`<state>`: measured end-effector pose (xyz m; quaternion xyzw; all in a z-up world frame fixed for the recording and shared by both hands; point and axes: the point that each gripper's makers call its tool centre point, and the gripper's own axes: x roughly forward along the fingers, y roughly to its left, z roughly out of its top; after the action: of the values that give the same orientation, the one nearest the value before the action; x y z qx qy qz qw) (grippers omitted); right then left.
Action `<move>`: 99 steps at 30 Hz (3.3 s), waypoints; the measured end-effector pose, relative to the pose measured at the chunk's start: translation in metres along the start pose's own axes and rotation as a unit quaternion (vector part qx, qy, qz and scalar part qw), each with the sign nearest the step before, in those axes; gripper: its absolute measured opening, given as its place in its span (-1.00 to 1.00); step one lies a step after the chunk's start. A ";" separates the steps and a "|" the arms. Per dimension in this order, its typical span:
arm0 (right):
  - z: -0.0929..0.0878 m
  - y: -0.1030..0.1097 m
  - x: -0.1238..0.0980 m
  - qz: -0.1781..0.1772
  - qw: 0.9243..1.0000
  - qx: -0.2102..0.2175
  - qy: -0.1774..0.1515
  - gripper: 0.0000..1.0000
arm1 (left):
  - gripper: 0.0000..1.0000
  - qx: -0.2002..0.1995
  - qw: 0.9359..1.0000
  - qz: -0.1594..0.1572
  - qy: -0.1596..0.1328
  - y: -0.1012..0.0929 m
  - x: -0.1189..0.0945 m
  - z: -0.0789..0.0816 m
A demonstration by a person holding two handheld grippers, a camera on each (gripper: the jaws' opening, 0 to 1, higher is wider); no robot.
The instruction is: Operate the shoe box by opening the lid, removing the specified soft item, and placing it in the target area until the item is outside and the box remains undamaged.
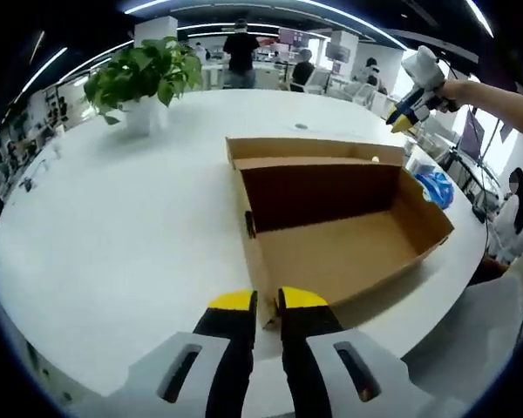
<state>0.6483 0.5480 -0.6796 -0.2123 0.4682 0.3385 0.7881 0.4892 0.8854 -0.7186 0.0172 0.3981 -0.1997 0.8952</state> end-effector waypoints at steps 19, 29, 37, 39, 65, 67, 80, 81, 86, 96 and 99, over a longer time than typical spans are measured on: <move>0.001 -0.007 0.048 -0.032 0.995 0.093 -0.007 -0.66 | -0.95 -0.044 0.999 0.011 -0.004 -0.004 -0.001 -0.002; -0.006 -0.013 0.065 -0.039 0.990 0.138 -0.001 -0.72 | -0.96 -0.043 0.999 0.014 -0.001 -0.004 0.000 -0.001; -0.010 -0.008 0.075 -0.034 0.983 0.182 0.010 -0.85 | -0.97 -0.044 0.999 0.014 0.000 -0.002 0.001 -0.001; -0.008 -0.008 0.074 -0.036 0.981 0.189 0.005 -0.86 | -0.97 -0.044 0.999 0.015 -0.001 -0.001 0.001 -0.001; 0.011 -0.013 0.036 -0.061 0.970 0.226 -0.060 -0.99 | -0.98 -0.050 0.998 0.020 -0.008 0.002 0.004 -0.003; 0.013 -0.013 0.033 -0.063 0.971 0.222 -0.066 -0.99 | -0.98 -0.050 0.999 0.020 -0.009 0.002 0.004 -0.003; 0.023 -0.012 0.010 -0.061 0.966 0.228 -0.102 -1.00 | -0.98 -0.053 0.998 0.020 -0.012 -0.002 0.001 -0.003; 0.024 -0.011 0.009 -0.061 0.966 0.227 -0.104 -1.00 | -0.98 -0.052 0.998 0.020 -0.012 -0.003 0.001 -0.003; 0.026 -0.008 0.001 -0.065 0.966 0.222 -0.113 -1.00 | -0.98 -0.053 0.998 0.019 -0.013 -0.004 0.000 -0.003; 0.032 -0.002 -0.019 -0.074 0.965 0.207 -0.141 -1.00 | -0.98 -0.053 0.998 0.020 -0.017 -0.005 -0.001 -0.002; 0.034 0.001 -0.025 -0.075 0.964 0.204 -0.153 -1.00 | -0.98 -0.054 0.998 0.019 -0.019 -0.005 -0.002 -0.002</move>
<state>0.6592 0.5624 -0.6415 -0.0272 0.3844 0.2041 0.8999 0.4849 0.8820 -0.7180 -0.0269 0.3906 -0.1611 0.9060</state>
